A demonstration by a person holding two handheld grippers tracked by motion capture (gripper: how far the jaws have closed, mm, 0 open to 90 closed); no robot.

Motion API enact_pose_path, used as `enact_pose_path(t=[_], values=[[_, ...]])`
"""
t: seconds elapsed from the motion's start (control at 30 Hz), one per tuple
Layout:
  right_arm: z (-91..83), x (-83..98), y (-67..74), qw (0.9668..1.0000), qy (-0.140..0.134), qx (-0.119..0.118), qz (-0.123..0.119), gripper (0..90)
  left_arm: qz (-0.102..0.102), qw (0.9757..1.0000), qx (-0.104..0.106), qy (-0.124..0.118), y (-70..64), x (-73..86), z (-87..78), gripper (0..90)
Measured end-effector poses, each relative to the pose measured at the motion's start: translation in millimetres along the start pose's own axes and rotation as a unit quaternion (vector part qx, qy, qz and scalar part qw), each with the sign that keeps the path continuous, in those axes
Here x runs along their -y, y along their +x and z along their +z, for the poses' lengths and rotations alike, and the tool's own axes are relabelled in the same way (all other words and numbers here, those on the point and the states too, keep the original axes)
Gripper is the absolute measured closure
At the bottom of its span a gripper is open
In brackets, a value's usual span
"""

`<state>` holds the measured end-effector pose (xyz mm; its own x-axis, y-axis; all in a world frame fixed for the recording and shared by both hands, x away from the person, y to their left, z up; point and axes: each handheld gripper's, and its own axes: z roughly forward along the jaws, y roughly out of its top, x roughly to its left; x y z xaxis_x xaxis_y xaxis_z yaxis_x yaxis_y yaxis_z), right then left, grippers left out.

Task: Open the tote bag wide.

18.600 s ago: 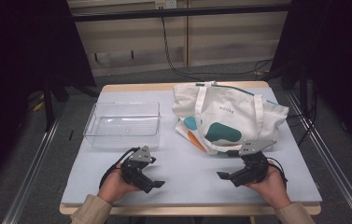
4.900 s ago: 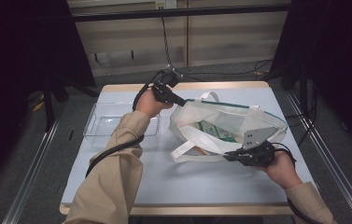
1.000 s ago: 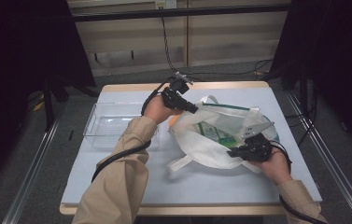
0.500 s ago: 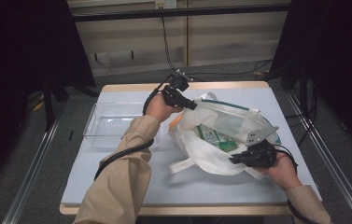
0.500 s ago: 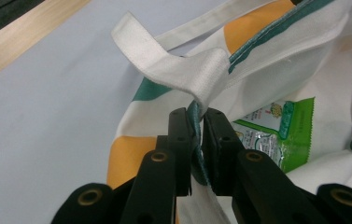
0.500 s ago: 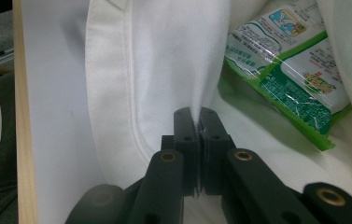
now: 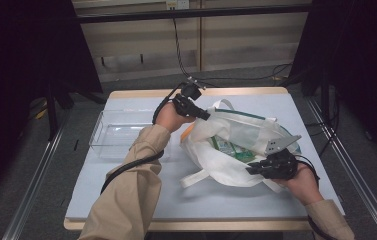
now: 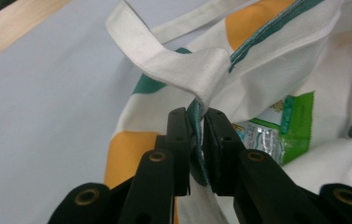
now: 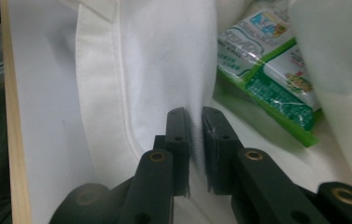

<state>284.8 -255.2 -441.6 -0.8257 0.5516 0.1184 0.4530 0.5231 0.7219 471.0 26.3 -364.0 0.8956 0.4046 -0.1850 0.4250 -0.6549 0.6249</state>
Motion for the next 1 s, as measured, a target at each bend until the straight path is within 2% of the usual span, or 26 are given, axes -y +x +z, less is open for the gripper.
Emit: enact_pose_path(t=[0.07, 0.13, 0.2, 0.23, 0.3, 0.33, 0.47, 0.53, 0.6, 0.73, 1.0], values=[[-2.8, -2.3, -1.0, 0.9999, -0.007, 0.007, 0.007, 70.6, 0.002, 0.9999, 0.011, -0.004, -0.5, 2.0, -2.9, 76.7], [-5.4, -5.2, -2.5, 0.9998, -0.010, 0.010, 0.013, 68.6, -0.006, 0.9997, 0.020, -0.013, -2.1, 4.3, -4.4, 68.5], [-8.1, -8.1, -2.5, 0.9997, -0.013, 0.016, 0.011, 65.3, 0.006, 0.9996, 0.024, -0.011, -3.9, 5.9, -6.1, 65.4], [-9.7, -9.8, -2.8, 0.9996, -0.016, 0.017, 0.015, 63.8, 0.004, 0.9994, 0.030, -0.016, -4.9, 6.9, -5.8, 61.3], [-11.6, -12.3, -3.2, 0.9994, -0.022, 0.021, 0.018, 61.0, 0.015, 0.9995, 0.026, -0.012, -7.5, 7.9, -8.4, 56.4], [-12.6, -13.7, -3.4, 0.9993, -0.024, 0.023, 0.018, 60.3, 0.013, 0.9994, 0.028, -0.018, -9.2, 8.9, -9.0, 53.7], [-16.7, -19.5, -4.8, 0.9988, -0.032, 0.027, 0.027, 58.5, 0.027, 0.9993, 0.025, -0.010, -13.1, 11.9, -15.6, 46.3], [-18.4, -23.2, -4.8, 0.9988, -0.034, 0.027, 0.023, 58.5, 0.028, 0.9991, 0.026, -0.016, -15.3, 14.5, -18.6, 44.4], [-19.4, -26.4, -4.8, 0.9987, -0.036, 0.031, 0.021, 58.7, 0.032, 0.9992, 0.022, -0.009, -15.6, 15.5, -22.5, 43.5], [-24.2, -34.8, -4.6, 0.9985, -0.039, 0.034, 0.018, 59.8, 0.035, 0.9991, 0.019, -0.013, -18.0, 17.0, -31.1, 42.7], [-28.0, -47.2, -7.8, 0.9985, -0.036, 0.039, 0.011, 66.6, 0.048, 0.9985, 0.021, -0.017, -25.6, 20.7, -46.6, 44.4]])
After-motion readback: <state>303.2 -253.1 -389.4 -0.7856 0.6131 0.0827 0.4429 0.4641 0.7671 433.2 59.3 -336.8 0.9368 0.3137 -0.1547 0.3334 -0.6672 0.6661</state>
